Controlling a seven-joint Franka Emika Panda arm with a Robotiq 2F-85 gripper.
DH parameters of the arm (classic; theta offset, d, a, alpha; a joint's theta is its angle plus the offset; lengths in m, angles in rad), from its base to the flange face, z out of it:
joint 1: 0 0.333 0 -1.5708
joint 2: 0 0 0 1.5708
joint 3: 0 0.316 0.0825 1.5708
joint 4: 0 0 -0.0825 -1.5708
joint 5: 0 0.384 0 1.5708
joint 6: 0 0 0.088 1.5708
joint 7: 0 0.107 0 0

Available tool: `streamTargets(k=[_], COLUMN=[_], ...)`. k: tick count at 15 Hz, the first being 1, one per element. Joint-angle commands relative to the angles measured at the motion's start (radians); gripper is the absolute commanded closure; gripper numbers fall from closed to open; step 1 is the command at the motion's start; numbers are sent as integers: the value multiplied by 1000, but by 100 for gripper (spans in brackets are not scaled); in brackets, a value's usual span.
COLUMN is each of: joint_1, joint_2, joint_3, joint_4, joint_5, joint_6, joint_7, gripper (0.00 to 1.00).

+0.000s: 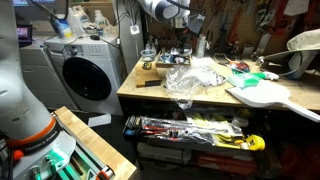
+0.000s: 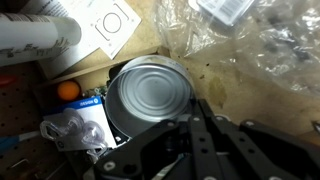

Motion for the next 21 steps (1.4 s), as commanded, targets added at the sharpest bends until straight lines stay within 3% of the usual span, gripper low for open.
streamTargets(k=[1, 10, 16, 17, 18, 21], joint_1=[-56, -87, -94, -98, -100, -93], joint_2=[127, 286, 319, 322, 322, 297], joint_3=[65, 125, 122, 123, 122, 111], joint_4=[132, 309, 366, 373, 380, 365], joint_5=[-3, -41, -68, -68, -70, -97], joint_6=[-9, -39, -159, -172, -180, -178], joint_7=[-27, -4, -6, -9, -11, -4], gripper=[99, 99, 98, 72, 71, 50])
